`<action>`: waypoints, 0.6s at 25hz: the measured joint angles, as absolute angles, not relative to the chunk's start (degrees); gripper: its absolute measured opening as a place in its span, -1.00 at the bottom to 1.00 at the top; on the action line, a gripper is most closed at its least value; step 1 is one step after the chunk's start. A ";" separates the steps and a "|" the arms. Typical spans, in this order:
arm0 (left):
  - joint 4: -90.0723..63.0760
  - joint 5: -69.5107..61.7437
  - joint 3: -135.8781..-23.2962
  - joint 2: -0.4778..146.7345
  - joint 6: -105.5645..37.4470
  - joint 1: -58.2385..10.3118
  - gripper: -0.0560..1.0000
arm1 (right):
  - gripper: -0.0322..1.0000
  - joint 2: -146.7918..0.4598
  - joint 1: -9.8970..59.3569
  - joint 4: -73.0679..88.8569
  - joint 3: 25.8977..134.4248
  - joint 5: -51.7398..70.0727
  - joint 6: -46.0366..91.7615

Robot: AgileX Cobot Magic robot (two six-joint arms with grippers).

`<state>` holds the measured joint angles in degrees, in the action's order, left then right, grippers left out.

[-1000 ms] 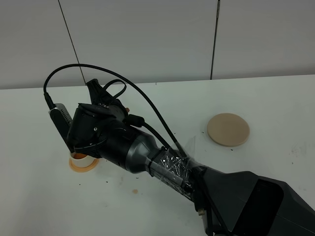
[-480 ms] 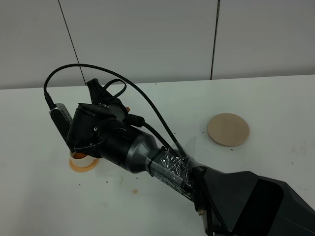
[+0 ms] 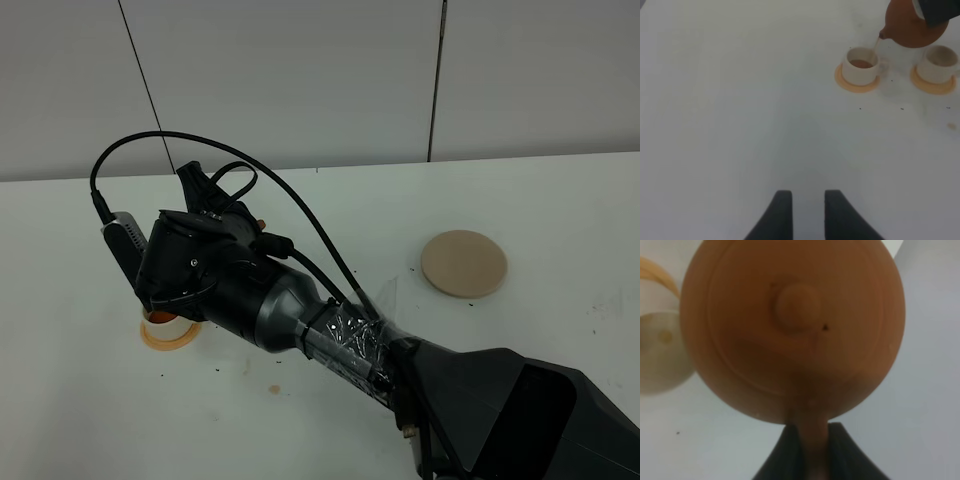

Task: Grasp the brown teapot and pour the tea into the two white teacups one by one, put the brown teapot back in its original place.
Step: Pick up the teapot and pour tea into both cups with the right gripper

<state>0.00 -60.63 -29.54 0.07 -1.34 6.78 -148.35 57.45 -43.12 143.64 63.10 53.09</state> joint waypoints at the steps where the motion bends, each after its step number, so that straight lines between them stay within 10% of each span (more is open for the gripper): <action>1: 0.00 -60.63 -29.54 0.07 -1.34 6.78 -0.46 | -0.76 -148.35 57.45 -43.05 143.64 63.15 53.35; 15: 0.00 -60.63 -29.54 0.07 -1.34 6.78 -0.46 | -0.76 -148.35 57.45 -41.14 143.64 63.16 54.14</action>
<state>0.00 -60.63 -29.54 0.07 -1.34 6.78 -148.35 57.45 -41.14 143.64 63.16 54.14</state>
